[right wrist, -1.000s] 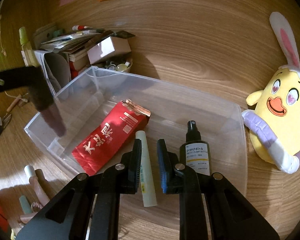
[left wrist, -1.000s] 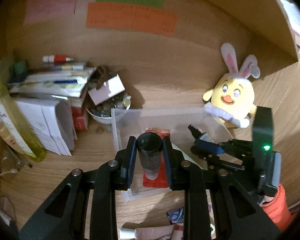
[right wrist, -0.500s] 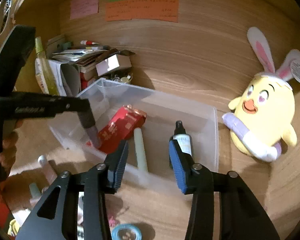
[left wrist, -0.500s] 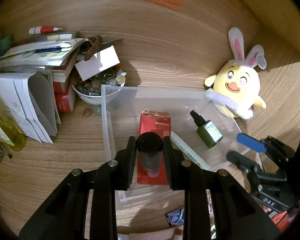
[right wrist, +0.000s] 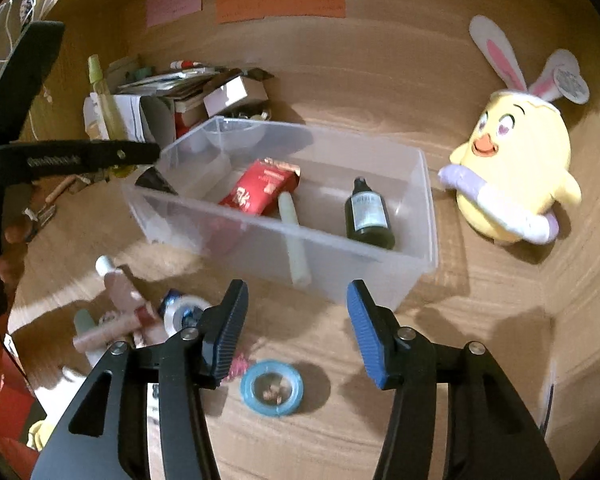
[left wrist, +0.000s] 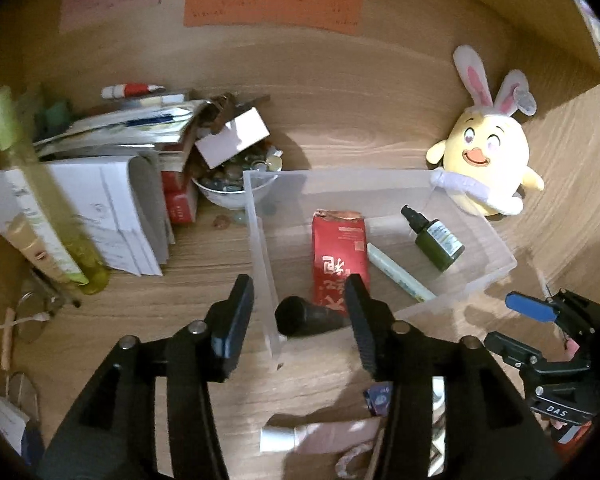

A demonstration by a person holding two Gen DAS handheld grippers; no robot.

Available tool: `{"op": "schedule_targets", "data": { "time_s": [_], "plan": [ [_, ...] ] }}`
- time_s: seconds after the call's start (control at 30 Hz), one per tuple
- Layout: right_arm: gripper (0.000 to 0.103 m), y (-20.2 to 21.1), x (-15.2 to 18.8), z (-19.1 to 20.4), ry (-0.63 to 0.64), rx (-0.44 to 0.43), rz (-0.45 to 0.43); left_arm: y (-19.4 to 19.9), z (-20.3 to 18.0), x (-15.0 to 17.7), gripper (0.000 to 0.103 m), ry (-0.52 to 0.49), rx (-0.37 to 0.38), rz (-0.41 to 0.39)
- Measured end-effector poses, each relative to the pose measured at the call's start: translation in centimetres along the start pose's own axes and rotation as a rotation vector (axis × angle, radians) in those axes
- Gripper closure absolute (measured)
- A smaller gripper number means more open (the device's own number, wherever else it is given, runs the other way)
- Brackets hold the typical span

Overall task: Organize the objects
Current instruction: 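Grasp the pink tube with the left tool while the right tool grasps the blue tape roll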

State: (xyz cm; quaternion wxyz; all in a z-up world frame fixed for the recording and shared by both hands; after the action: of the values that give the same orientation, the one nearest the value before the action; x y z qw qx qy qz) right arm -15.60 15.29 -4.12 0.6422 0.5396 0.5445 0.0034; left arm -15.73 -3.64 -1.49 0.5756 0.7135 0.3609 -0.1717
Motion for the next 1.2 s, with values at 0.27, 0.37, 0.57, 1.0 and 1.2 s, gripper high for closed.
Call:
{"op": "schedule_targets", "data": {
  "time_s": [0.27,0.37,0.57,1.0,1.2],
  "plan": [
    [0.055,0.5,2.5,0.8,-0.030,-0.017,0.026,2.1,-0.2,2.7,0.046,-0.028,-0.008,0.003],
    [0.055,0.5,3.4,1.0,-0.044,-0.023,0.038,2.5,-0.5,4.1,0.046,-0.033,0.000,0.024],
    [0.055,0.4,4.6,1.4,-0.050,-0.032,0.060,2.7,-1.1,6.7,0.046,-0.046,0.015,0.073],
    [0.055,-0.4,5.1,1.6,-0.069,-0.049,0.080,2.0,-2.2,11.1,0.054,-0.069,0.052,0.161],
    [0.055,-0.6,5.2,2.4,-0.058,-0.062,0.087,1.3,-3.1,12.2,0.060,-0.100,0.061,0.187]
  ]
}}
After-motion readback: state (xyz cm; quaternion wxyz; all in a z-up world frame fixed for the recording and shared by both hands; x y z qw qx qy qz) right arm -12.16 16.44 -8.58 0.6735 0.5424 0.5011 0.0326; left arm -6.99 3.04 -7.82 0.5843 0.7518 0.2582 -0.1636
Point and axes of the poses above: each gripper's, at about its wrist camera, not at the fingertips, and y roughly against the way its jaws point, z to its left, x to its underside, the point moved 5 cm from there along -y, roughly the way its jaws point, and after that the axes turned 14 degrees about y, right-handed, at the moved point
